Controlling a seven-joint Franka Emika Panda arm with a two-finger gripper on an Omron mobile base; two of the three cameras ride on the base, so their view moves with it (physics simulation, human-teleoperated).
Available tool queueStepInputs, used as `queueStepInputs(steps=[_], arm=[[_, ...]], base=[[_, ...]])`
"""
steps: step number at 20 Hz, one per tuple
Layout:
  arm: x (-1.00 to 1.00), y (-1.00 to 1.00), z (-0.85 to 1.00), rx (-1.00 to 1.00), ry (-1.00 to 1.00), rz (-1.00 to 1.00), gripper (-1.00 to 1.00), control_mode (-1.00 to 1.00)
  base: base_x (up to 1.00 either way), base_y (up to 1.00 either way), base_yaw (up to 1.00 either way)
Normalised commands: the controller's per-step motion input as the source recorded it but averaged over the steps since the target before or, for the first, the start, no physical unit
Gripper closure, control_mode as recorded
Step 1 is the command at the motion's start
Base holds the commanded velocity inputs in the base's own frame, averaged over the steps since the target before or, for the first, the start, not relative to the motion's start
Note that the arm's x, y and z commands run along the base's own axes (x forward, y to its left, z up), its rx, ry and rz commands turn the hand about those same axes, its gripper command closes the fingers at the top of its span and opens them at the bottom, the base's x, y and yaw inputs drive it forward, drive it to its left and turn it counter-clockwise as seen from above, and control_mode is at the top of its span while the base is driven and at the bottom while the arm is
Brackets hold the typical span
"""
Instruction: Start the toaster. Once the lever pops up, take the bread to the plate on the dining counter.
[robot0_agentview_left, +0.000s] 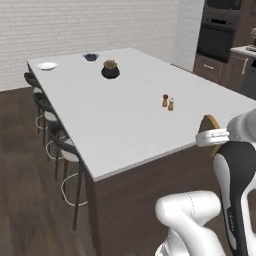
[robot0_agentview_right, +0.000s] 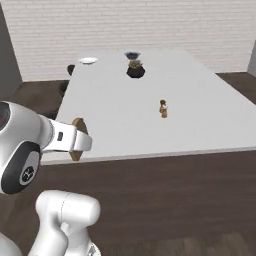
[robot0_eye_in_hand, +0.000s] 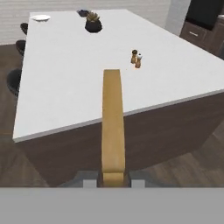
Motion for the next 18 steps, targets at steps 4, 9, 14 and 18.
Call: queueStepInputs(steps=[4,9,14,18], arm=[[0.0,0.0,0.0,0.0,0.0,0.0,1.0,1.0],[0.0,0.0,0.0,0.0,0.0,0.0,1.0,1.0],[0.0,0.0,0.0,0.0,0.0,0.0,1.0,1.0],[0.0,0.0,0.0,0.0,0.0,0.0,1.0,1.0]], base=[[-0.09,1.0,0.21],[0.0,1.0,0.18],[0.02,1.0,0.17],[0.13,1.0,0.17]])
